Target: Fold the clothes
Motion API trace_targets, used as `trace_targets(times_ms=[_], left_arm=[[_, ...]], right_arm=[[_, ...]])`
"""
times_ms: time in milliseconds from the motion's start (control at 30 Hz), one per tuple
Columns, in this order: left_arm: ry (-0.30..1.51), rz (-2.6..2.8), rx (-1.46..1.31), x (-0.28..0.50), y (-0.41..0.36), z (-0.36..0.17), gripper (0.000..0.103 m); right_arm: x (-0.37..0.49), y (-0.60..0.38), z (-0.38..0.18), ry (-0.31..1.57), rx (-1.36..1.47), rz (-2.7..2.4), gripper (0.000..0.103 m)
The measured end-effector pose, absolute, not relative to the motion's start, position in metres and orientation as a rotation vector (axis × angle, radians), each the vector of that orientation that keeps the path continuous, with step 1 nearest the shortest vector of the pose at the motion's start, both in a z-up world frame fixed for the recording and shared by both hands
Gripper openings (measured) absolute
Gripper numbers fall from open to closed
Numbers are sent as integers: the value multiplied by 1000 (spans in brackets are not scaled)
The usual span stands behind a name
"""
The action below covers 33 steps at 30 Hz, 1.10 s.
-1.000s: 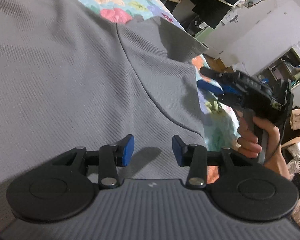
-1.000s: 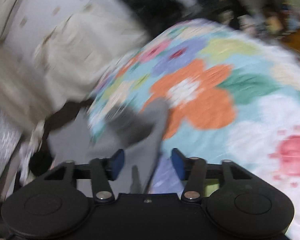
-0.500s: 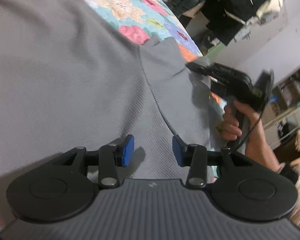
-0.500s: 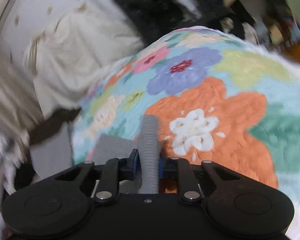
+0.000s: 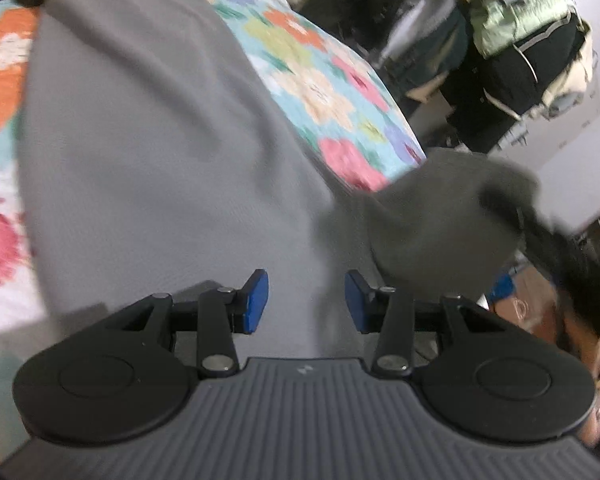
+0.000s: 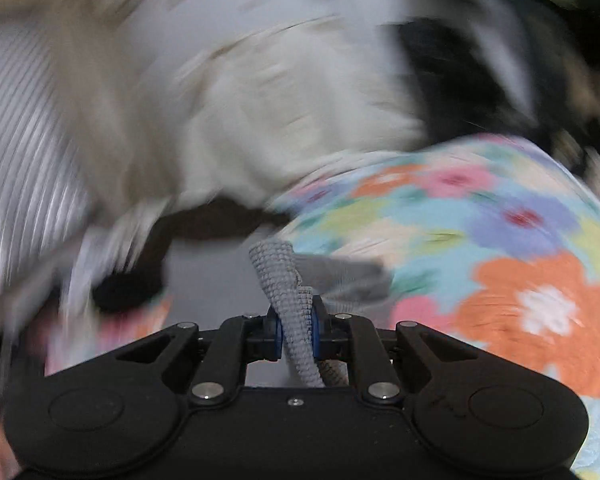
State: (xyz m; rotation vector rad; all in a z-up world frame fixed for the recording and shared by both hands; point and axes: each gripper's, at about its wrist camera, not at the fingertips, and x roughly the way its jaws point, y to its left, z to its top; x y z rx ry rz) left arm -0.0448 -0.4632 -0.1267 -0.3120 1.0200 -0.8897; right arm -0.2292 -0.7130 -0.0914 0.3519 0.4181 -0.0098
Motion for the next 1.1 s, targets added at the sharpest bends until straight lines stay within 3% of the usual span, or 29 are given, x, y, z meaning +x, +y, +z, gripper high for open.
trace_targets(times_ms=[167, 467, 633, 767, 1000, 1067, 1100], left_arm=[[1060, -850, -361, -35, -445, -144, 45], [1037, -881, -347, -33, -448, -147, 48], [1011, -917, -267, -23, -472, -134, 53], [987, -962, -169, -16, -499, -122, 56], [968, -1019, 33, -16, -555, -125, 59], [969, -1009, 59, -17, -566, -131, 53], [967, -1009, 52, -16, -567, -133, 42]], right_arm=[[-228, -614, -132, 708, -7, 141, 20], [-293, -641, -127, 644, 307, -5, 41], [-312, -634, -130, 713, 150, -140, 44], [-313, -630, -140, 762, -35, -280, 57], [-283, -645, -153, 794, -64, -350, 64], [-268, -652, -153, 790, -42, -369, 65], [-263, -654, -153, 781, -38, -371, 65]])
